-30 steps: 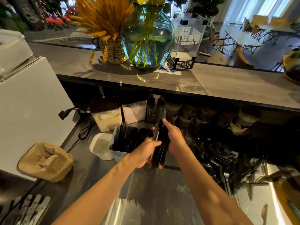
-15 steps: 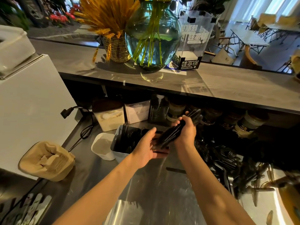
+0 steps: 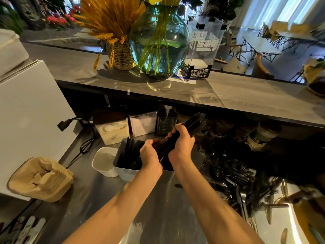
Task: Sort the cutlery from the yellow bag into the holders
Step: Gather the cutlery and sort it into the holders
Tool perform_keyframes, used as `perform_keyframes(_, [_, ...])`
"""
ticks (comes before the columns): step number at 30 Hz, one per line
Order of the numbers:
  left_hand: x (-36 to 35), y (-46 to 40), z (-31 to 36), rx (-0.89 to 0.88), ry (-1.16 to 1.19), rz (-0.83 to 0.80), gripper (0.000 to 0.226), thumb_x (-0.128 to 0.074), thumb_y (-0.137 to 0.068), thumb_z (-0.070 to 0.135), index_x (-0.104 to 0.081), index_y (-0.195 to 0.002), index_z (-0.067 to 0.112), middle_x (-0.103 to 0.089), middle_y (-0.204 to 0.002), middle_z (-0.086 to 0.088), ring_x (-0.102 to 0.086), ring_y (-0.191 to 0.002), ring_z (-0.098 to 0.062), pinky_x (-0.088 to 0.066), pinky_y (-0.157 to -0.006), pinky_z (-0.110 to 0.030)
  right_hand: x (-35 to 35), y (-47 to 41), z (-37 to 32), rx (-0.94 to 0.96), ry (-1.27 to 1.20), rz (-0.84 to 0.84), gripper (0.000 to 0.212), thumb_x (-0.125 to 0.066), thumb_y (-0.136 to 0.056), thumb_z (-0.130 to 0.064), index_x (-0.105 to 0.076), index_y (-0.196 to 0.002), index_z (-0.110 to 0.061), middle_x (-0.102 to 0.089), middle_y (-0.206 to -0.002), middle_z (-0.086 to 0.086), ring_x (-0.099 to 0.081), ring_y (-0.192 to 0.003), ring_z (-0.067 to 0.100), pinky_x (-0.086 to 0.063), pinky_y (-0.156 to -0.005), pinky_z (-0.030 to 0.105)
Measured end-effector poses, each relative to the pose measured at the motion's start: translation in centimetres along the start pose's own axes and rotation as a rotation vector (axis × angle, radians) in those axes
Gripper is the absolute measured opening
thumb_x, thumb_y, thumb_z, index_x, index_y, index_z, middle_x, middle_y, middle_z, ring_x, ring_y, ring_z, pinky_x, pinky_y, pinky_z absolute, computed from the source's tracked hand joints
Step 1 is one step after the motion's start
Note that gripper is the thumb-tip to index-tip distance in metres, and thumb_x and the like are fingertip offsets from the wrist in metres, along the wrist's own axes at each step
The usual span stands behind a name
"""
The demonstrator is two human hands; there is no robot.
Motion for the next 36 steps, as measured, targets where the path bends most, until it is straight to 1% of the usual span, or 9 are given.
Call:
perform_keyframes(3, [0.8, 0.6, 0.5, -0.036, 0.045, -0.086, 0.028, -0.047, -0.099, 0.025, -0.069, -0.091, 0.01, -0.075, -0.077, -0.008, -0.071, -0.08, -0.026, -0.055, -0.071, -0.034, -0.8, 0.3, -0.1, 0.041, 0.0, -0.015, 0.015, -0.057, -0.087, -0.001, -0.055, -0.077, -0.011, -0.047, -0.058, 0.002, -0.042, -0.048, 0.016, -0.038, -0.049, 0.031])
perform_keyframes(5, [1.6, 0.4, 1.2, -0.071, 0.076, -0.08, 0.03, -0.047, -0.098, 0.027, -0.071, -0.091, 0.01, -0.075, -0.08, -0.008, -0.07, -0.086, -0.029, -0.055, -0.08, -0.039, -1.7, 0.8, 0.6, 0.055, -0.003, -0.045, 0.017, -0.056, -0.088, 0.0, -0.055, -0.075, -0.011, -0.045, -0.057, 0.003, -0.041, -0.047, 0.017, -0.036, -0.048, 0.031])
perform_keyframes(8, [2.8, -0.4, 2.5, -0.117, 0.026, -0.029, 0.024, -0.052, -0.094, 0.021, -0.074, -0.092, 0.01, -0.076, -0.087, -0.011, -0.07, -0.094, -0.034, -0.054, -0.089, -0.046, -2.7, 1.0, 2.5, 0.008, -0.012, -0.08, 0.011, -0.06, -0.092, -0.002, -0.059, -0.084, -0.009, -0.05, -0.061, 0.005, -0.048, -0.049, 0.017, -0.043, -0.05, 0.03])
perform_keyframes(12, [4.3, -2.1, 4.7, -0.191, -0.09, -0.038, 0.022, -0.052, -0.095, 0.015, -0.071, -0.095, 0.005, -0.076, -0.088, -0.013, -0.072, -0.088, -0.032, -0.059, -0.082, -0.046, -4.2, 0.4, 4.4, -0.073, -0.016, -0.08, 0.006, -0.063, -0.093, -0.005, -0.057, -0.095, -0.006, -0.056, -0.065, 0.007, -0.052, -0.054, 0.019, -0.046, -0.053, 0.033])
perform_keyframes(16, [7.7, -4.7, 7.4, -0.233, -0.066, 0.02, 0.024, -0.043, -0.099, 0.013, -0.064, -0.097, 0.0, -0.073, -0.09, -0.016, -0.072, -0.075, -0.025, -0.059, -0.069, -0.032, -5.2, -1.0, 4.9, 0.064, 0.144, -0.081, 0.017, -0.067, -0.084, -0.008, -0.058, -0.098, -0.008, -0.054, -0.075, 0.011, -0.052, -0.062, 0.021, -0.047, -0.058, 0.036])
perform_keyframes(21, [11.4, -7.0, 9.9, -0.327, -0.023, 0.094, 0.026, -0.044, -0.097, 0.014, -0.067, -0.096, 0.003, -0.075, -0.094, -0.015, -0.071, -0.092, -0.03, -0.057, -0.083, -0.035, -6.8, -0.2, 7.5, 0.167, 0.378, -0.223, 0.018, -0.065, -0.088, 0.0, -0.057, -0.081, -0.015, -0.059, -0.067, -0.003, -0.058, -0.066, 0.017, -0.051, -0.067, 0.032])
perform_keyframes(27, [12.6, -7.8, 10.3, -0.418, -0.052, 0.063, 0.023, -0.046, -0.099, 0.016, -0.067, -0.1, 0.007, -0.076, -0.094, -0.008, -0.073, -0.092, -0.021, -0.056, -0.082, -0.032, -7.3, 0.4, 11.6, 0.202, 0.687, -0.466, 0.014, -0.07, -0.089, -0.003, -0.06, -0.088, 0.006, -0.061, -0.074, 0.009, -0.06, -0.071, 0.013, -0.05, -0.067, 0.026])
perform_keyframes(30, [12.2, -8.0, 10.1, -0.464, -0.08, 0.006, 0.025, -0.045, -0.1, 0.015, -0.068, -0.1, 0.007, -0.074, -0.102, -0.013, -0.071, -0.099, -0.023, -0.055, -0.089, -0.035, -7.6, 0.4, 11.3, 0.219, 0.704, -0.548, 0.016, -0.071, -0.088, -0.004, -0.058, -0.094, 0.004, -0.06, -0.082, 0.021, -0.059, -0.077, 0.017, -0.051, -0.074, 0.031])
perform_keyframes(36, [9.9, -8.1, 9.4, -0.502, -0.133, -0.123, 0.029, -0.048, -0.093, 0.027, -0.073, -0.1, 0.013, -0.073, -0.106, -0.012, -0.068, -0.104, -0.025, -0.054, -0.089, -0.033, -6.9, -0.1, 10.7, 0.13, 0.588, -0.553, 0.022, -0.07, -0.09, -0.013, -0.062, -0.11, -0.017, -0.063, -0.086, 0.004, -0.062, -0.084, 0.015, -0.052, -0.085, 0.028])
Point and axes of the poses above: each hand's wrist, its own y-axis away from the middle knuckle, its own x-axis out of the back of the hand, z = x × y, the point moved 7 cm from there along -y, towards the middle knuckle
